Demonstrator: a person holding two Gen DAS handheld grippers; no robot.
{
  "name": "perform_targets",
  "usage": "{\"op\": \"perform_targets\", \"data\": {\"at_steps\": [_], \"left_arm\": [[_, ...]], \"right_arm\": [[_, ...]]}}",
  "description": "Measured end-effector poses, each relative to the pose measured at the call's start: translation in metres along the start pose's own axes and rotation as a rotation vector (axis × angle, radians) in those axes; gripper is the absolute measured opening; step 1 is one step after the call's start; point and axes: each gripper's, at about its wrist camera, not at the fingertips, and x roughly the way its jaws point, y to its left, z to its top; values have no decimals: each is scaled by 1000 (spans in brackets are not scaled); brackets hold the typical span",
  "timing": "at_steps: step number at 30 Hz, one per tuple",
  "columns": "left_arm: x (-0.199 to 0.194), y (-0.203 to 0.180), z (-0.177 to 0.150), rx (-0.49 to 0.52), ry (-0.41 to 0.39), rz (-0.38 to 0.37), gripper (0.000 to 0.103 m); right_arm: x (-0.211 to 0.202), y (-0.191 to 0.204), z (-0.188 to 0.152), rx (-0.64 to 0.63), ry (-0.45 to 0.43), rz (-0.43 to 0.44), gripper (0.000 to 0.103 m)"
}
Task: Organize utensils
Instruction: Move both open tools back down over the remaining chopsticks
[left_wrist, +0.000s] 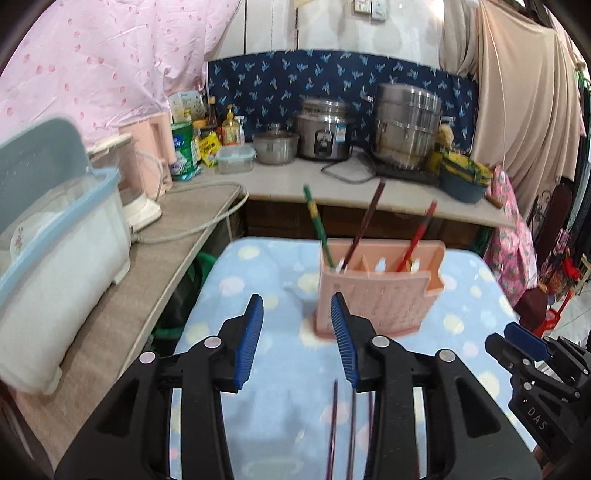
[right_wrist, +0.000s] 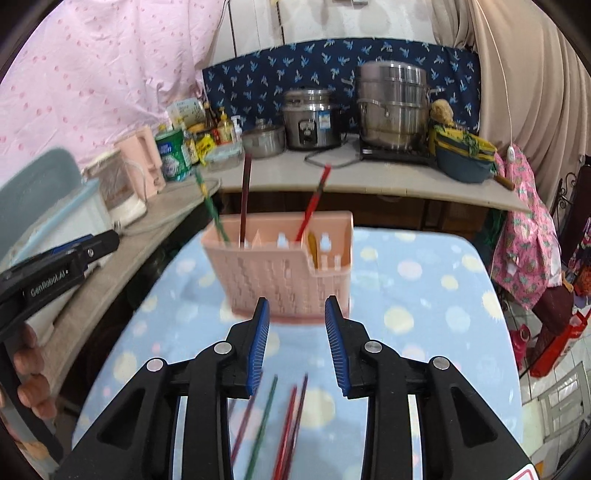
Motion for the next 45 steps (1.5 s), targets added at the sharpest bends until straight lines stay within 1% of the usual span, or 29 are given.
{"op": "perform_targets", "data": {"at_steps": [5, 9, 12, 16, 20, 22, 28, 30, 32, 37, 40, 43, 45], "left_arm": [[-1, 6, -52, 8, 87, 4, 36], [0, 9, -94, 20, 148, 16, 36], [1, 7, -122, 24, 202, 8, 36], [1, 5, -146, 31, 238, -2, 36], [1, 2, -163, 33, 263, -7, 36], [1, 1, -168, 35, 271, -11, 36], [1, -3, -175, 49, 280, -16, 36], [2, -5, -177, 52, 285, -16, 36], [3, -6, -178, 52, 291, -18, 36], [5, -8, -182, 56, 300, -22, 36], [6, -9, -184, 58, 307, -26, 36], [7, -11, -186, 63, 315, -29, 36], [8, -12, -188, 66, 319, -33, 36]], "right_arm": [[-7, 4, -65, -26, 73, -33, 31], [-9, 1, -114, -14, 142, -42, 30], [-4, -3, -142, 18, 201, -39, 30], [-1, 1, -168, 16, 238, -32, 30], [2, 8, -181, 1, 256, -23, 30], [4, 10, -182, -4, 265, -22, 29], [11, 12, -191, -8, 288, -28, 25], [11, 14, -191, -11, 286, -23, 25], [11, 16, -192, -19, 285, -24, 23], [11, 13, -193, -13, 283, -16, 23], [10, 11, -194, -16, 276, -35, 23], [10, 7, -193, -1, 279, -37, 22], [10, 11, -193, -12, 284, -33, 20]]}}
